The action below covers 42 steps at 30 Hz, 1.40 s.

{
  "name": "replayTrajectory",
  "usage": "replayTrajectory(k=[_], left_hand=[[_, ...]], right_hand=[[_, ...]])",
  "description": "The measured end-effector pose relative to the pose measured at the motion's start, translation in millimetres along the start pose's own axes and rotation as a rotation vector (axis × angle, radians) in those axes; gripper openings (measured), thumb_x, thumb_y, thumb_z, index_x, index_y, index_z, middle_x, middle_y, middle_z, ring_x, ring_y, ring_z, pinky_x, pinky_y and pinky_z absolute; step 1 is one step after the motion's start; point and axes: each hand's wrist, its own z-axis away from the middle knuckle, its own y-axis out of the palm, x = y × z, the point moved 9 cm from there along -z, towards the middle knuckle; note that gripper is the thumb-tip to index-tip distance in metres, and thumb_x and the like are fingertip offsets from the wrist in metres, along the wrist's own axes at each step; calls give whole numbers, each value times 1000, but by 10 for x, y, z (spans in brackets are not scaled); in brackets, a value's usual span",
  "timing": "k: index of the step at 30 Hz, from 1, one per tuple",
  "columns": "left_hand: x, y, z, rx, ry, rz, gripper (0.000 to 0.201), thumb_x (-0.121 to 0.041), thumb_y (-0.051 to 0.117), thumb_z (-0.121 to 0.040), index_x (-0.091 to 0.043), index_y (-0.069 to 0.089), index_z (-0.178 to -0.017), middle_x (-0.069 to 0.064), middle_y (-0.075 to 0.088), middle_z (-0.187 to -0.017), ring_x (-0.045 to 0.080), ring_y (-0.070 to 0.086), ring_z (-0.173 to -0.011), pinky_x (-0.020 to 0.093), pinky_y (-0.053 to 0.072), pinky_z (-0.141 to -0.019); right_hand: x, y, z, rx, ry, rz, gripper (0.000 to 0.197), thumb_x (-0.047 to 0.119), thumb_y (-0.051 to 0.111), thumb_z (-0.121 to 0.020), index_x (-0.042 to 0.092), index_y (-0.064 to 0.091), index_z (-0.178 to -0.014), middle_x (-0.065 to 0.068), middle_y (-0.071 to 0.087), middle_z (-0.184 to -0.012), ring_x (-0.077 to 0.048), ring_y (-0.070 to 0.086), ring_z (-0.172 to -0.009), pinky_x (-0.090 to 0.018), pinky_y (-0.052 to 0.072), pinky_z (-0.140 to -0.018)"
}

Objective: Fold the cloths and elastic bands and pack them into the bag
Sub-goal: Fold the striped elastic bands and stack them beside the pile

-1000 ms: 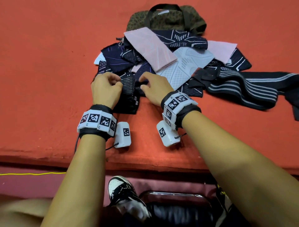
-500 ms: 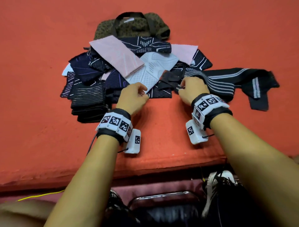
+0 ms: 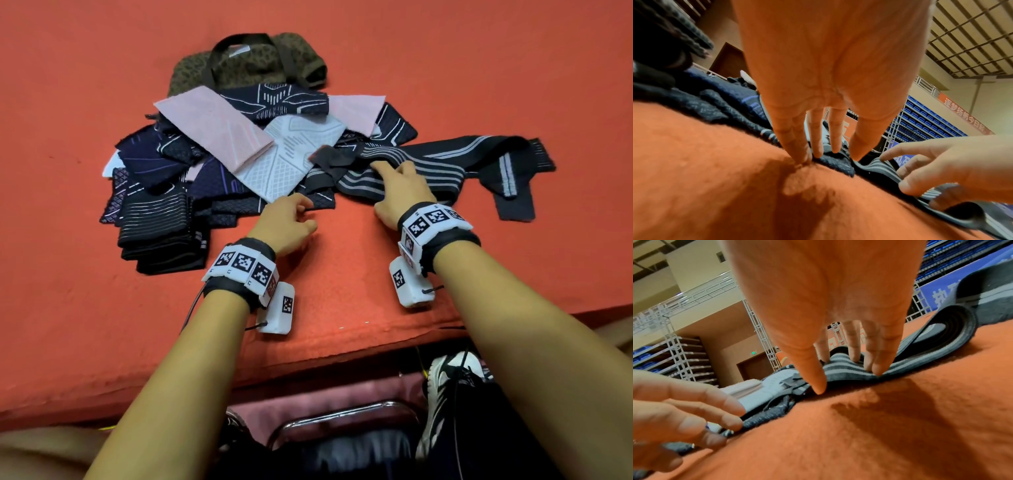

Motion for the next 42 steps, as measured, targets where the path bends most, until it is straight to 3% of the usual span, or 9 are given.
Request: replayTrajectory(k=[4,12,20,24,28,31,34,38,42], left_hand=[[-5,19,22,9,2,-21,40,-20,62,-92,-16,57,-132,5,60,-130,19,56,-120,28,42,-101],[52,53,50,26,0,-34,38,-20,63,-92,-16,58,-130,5,61,-131,18,56,-122,30,43,-105],[72,44,60,29,-4,-30,39,-20,62,-93,-16,58,-131,5,60,-132,17,55,-123,28,41,-104],[95,1,45,-43,-26,36,40,-38,56,-98,-14,56,-130,4,62,-124,18,57,-114,25,40,-94],[294,-202,38,-221,-145,232,52,-56,49,-96,-12,48,-123,8,66,-115,26,61,-107,32,44,-88],[359,-310,76,-245,-146,250,48,-34,63,-89,-13,42,-126,5,66,-102,27,66,-96,41,55,-86],[362,-320,111,-177,-101,154,54,-15,67,-85,-16,46,-135,2,62,-107,23,60,-99,30,49,-89],[474,-278,165,-140,-104,133,47,-10,75,-78,-21,59,-120,1,66,-101,19,62,-93,24,45,-77],[511,-302,214,-133,-89,60,30,-12,77,-78,-17,68,-107,-2,67,-100,13,59,-93,18,38,-78]], right_hand=[[-46,-103,-38,-89,-3,-11,53,12,50,-91,27,41,-142,-13,51,-130,-37,54,-114,-43,47,-82],[19,39,-20,-3,17,41,61,28,61,-91,24,32,-144,-15,39,-136,-36,39,-127,-42,44,-78],[83,-68,59,9,8,39,37,6,46,-91,16,65,-121,-14,60,-121,-38,57,-111,-39,47,-83],[356,16,240,135,-89,68,47,6,52,-89,23,62,-131,-15,61,-127,-37,56,-117,-39,48,-94],[709,176,476,213,-215,143,37,10,53,-84,17,68,-117,-15,64,-114,-38,60,-105,-36,50,-82],[848,272,564,312,-293,101,36,9,52,-78,21,74,-104,-7,68,-103,-33,62,-101,-34,53,-77],[893,283,592,371,-314,33,33,16,57,-78,29,75,-103,2,72,-104,-23,64,-99,-35,55,-85],[909,222,504,312,-270,-62,11,29,62,-73,22,68,-79,3,70,-82,-20,65,-80,-37,57,-79],[1036,230,504,288,-277,-115,26,43,57,-75,20,66,-82,1,68,-82,-21,63,-79,-39,55,-77]])
